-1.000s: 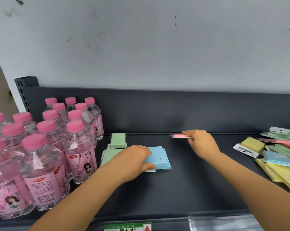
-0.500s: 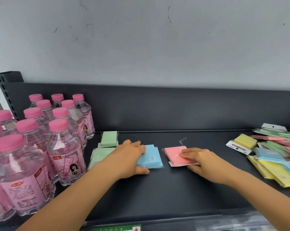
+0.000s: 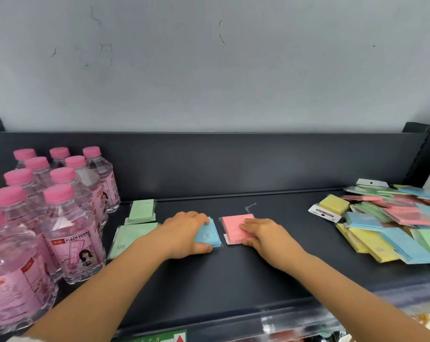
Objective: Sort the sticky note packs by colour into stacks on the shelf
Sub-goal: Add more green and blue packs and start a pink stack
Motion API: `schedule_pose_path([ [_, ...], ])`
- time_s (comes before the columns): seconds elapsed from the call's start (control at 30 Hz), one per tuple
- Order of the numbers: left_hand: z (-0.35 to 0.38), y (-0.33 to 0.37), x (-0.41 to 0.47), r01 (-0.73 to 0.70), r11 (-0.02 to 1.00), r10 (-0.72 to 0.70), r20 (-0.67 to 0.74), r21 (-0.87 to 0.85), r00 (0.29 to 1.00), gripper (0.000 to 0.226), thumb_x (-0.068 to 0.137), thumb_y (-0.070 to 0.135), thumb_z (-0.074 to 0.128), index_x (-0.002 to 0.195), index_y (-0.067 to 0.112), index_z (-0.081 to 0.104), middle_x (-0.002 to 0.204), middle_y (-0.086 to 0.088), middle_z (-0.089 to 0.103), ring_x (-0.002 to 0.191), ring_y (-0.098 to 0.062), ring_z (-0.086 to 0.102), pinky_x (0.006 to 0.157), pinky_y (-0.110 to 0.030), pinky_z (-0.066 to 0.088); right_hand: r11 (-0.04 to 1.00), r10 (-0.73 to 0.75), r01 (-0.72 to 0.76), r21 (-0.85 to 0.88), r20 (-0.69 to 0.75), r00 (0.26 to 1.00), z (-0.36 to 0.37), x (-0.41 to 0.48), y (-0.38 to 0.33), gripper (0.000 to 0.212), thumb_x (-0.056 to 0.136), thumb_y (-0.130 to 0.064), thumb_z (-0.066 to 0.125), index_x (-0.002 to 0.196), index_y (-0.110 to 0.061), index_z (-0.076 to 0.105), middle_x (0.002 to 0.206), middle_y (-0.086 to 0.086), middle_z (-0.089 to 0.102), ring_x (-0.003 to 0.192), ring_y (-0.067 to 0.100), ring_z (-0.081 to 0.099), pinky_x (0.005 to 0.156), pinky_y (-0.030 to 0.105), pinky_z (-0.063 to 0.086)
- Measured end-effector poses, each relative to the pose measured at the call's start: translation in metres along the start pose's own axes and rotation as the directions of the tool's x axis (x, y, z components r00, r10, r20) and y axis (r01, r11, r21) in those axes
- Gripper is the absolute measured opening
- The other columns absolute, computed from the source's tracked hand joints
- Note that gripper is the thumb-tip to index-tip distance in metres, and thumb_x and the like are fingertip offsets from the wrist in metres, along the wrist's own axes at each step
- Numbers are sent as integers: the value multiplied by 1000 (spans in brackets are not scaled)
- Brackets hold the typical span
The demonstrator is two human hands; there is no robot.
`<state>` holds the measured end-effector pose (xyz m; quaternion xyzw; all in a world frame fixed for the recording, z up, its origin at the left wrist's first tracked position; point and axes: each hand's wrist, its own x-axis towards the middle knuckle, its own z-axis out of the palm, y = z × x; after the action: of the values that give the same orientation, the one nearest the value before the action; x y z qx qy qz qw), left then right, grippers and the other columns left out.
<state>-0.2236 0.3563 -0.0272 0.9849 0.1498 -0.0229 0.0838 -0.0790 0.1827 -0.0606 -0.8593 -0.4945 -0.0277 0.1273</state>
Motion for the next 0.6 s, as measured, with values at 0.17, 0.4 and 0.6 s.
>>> schedule_pose_path([
  [0.17,1,1,-1,-15,998,16,-8,61,1000,82,80,58,59,146,25,24,157,0,13,143,-21,13,115,-38,18,996,26,-31,89,61,998,-4,-1,2,48,92,-32,54,137,-19,44,146,-2,39,133,17,35,109,29,30],
  [0.4,2,8,-5,-64,993,69,-48,101,996,79,84,55,57,147,23,23,157,2,13,144,-19,11,115,-38,18,983,118,-104,-153,88,989,-22,-7,-9,39,88,-45,56,113,-15,59,109,5,51,108,29,52,79,33,44],
  [0.6,4,4,-12,-69,992,77,-75,102,994,71,85,55,55,145,29,27,157,3,16,143,-20,13,114,-39,20,997,77,-76,-19,142,987,-45,1,-3,41,92,-10,45,131,-22,50,131,5,40,127,26,40,100,37,38],
])
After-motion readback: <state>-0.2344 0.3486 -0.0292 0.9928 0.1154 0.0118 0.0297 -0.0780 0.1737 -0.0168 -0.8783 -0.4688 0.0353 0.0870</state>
